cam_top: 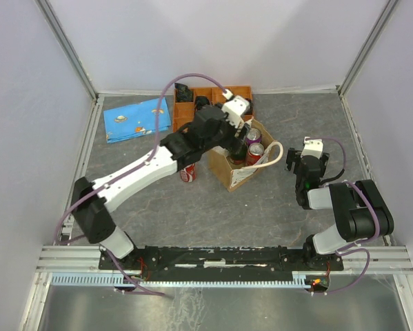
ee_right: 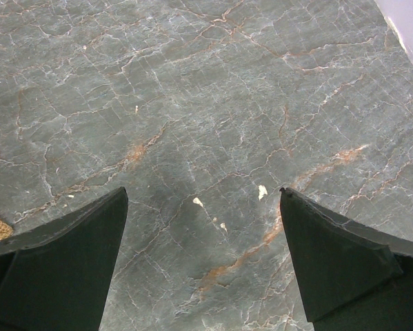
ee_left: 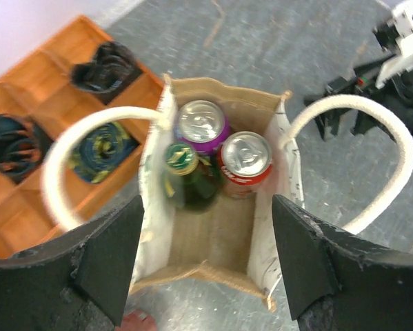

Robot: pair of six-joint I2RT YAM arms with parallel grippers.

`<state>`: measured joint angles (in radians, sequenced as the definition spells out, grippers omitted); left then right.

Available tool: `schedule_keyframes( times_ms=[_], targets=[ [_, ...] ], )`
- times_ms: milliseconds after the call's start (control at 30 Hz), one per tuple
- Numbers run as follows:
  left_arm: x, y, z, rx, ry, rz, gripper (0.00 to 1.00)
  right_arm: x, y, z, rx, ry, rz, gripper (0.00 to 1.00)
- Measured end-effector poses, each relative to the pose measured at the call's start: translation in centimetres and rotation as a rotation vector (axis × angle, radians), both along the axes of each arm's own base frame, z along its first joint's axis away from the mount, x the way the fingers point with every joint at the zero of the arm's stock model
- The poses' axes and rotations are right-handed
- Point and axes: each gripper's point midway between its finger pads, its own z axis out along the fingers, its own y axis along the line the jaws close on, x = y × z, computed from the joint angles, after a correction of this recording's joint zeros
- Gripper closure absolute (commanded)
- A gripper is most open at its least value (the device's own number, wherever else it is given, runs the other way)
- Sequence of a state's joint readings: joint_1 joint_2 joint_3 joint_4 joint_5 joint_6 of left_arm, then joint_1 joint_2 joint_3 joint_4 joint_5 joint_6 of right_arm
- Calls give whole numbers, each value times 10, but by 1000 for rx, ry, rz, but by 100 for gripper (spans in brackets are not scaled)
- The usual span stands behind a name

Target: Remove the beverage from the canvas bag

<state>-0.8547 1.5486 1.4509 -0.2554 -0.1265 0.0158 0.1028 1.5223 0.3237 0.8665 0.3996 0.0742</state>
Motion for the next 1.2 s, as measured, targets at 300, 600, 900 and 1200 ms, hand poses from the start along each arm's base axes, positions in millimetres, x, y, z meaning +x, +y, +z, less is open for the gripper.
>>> schedule_keyframes(
  times_ms=[300, 600, 900, 1200],
  targets=[
    [12, -62, -60, 79, 71, -125, 51, 0, 0, 0, 0, 0, 0, 1],
    [34, -97, -64, 64, 58, -155, 50, 0, 0, 0, 0, 0, 0, 1],
    [47, -117, -99, 100, 89, -175, 32, 0, 0, 0, 0, 0, 0, 1],
    [47, -120, -119, 134, 122, -176, 6, 0, 0, 0, 0, 0, 0, 1]
  ],
)
